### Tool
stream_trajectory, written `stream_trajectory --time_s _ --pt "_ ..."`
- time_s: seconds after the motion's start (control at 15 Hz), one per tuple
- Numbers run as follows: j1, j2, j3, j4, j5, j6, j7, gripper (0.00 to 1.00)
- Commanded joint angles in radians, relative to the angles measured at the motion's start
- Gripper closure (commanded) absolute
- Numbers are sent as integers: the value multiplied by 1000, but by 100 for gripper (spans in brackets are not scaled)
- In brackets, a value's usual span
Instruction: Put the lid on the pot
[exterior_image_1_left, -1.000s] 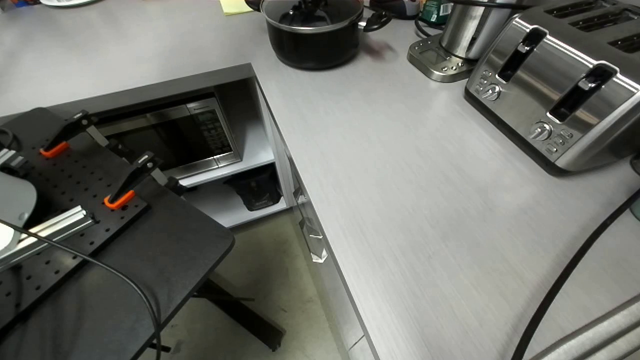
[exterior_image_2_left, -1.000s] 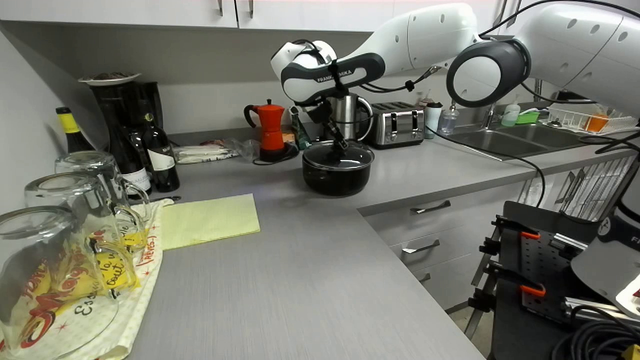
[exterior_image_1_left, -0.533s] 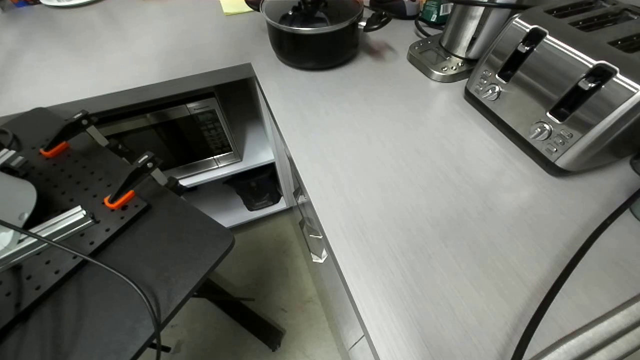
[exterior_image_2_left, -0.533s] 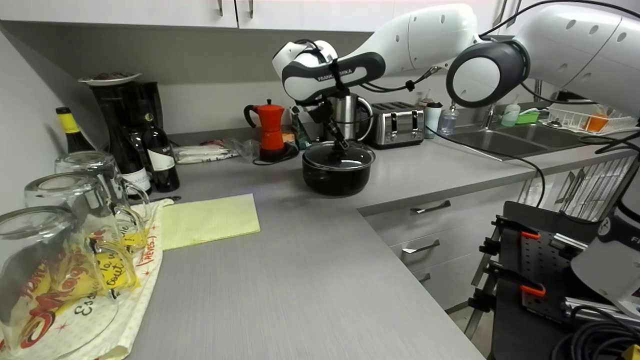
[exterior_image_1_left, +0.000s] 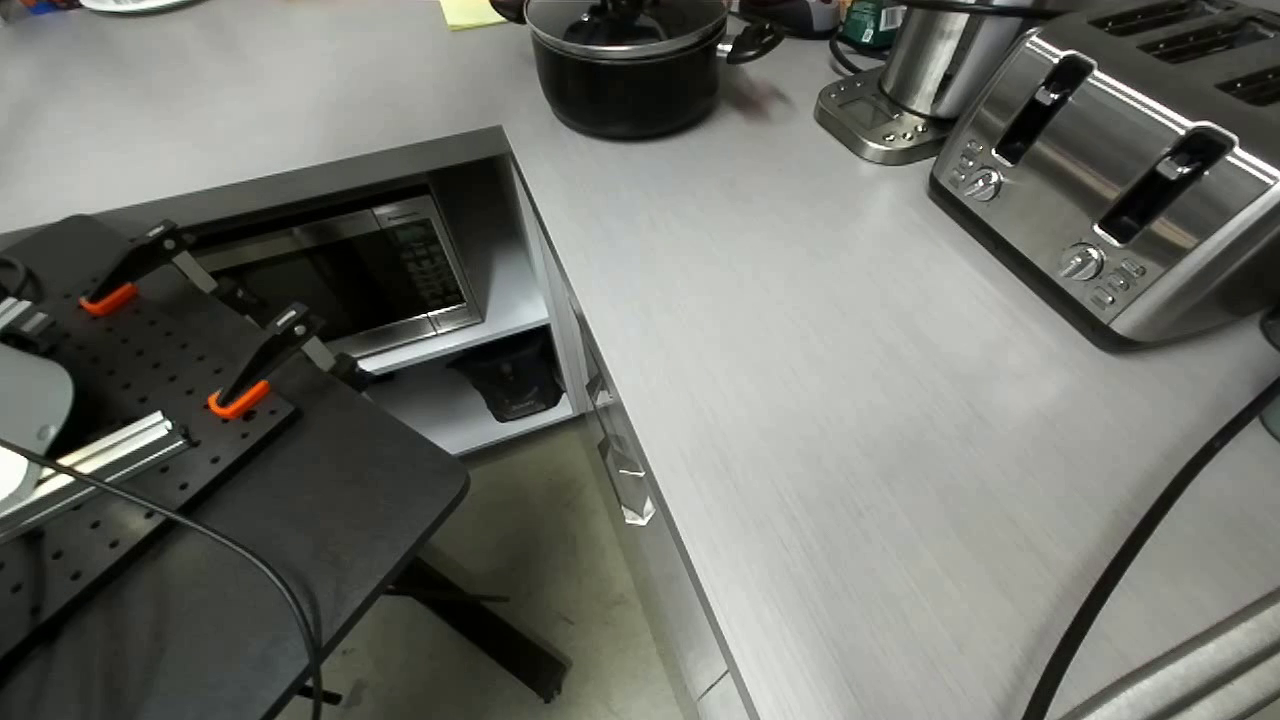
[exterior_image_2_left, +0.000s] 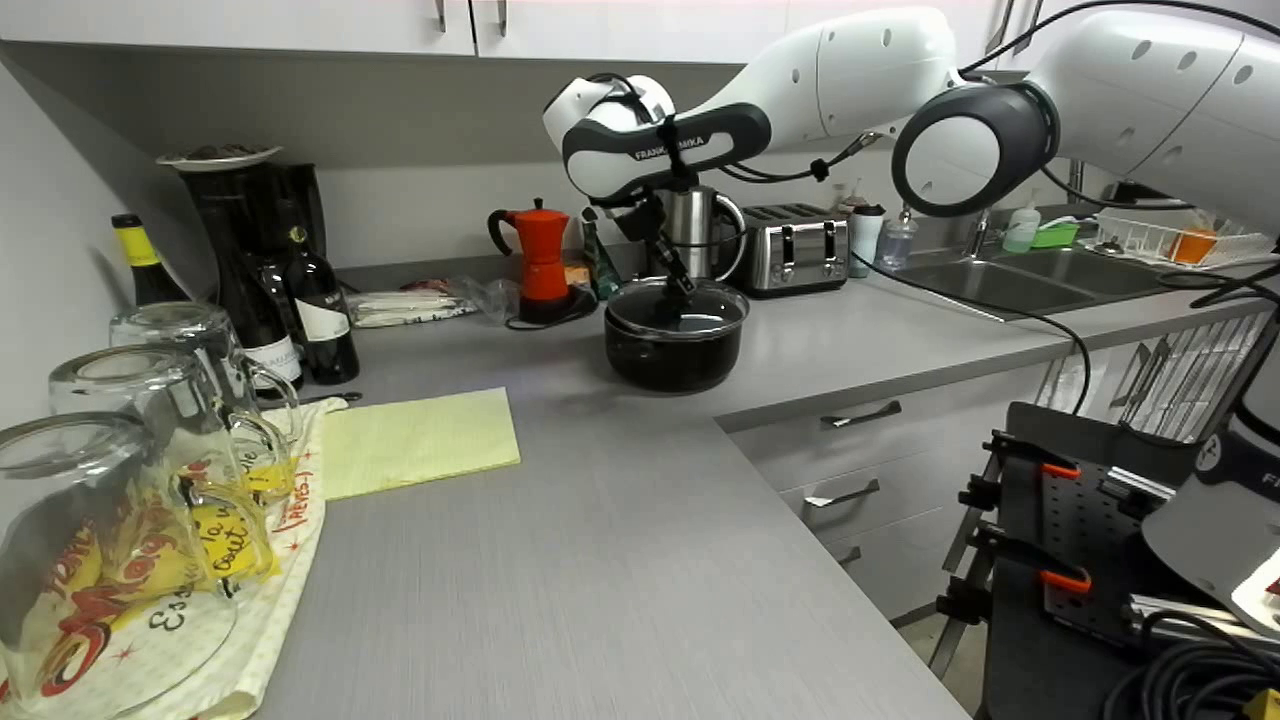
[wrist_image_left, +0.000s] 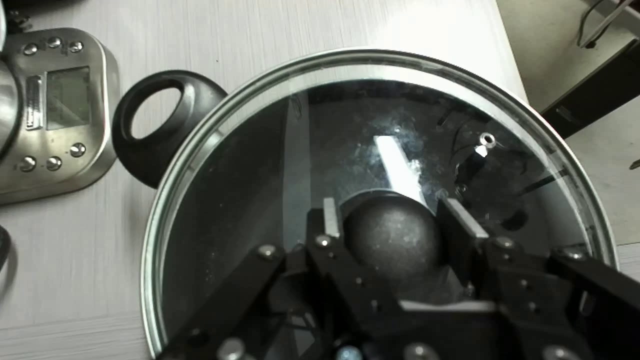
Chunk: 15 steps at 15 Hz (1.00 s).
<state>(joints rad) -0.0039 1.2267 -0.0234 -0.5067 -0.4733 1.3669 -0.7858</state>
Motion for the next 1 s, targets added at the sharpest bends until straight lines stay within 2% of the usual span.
stream_trajectory --time_s 0.0,0.47,0.93 --pt "14 -6 -26 41 -32 -20 -56 75" --pt "15 -12 -35 39 -39 -15 -137 75" --pt "38 -28 -63 31 -133 15 -402 75"
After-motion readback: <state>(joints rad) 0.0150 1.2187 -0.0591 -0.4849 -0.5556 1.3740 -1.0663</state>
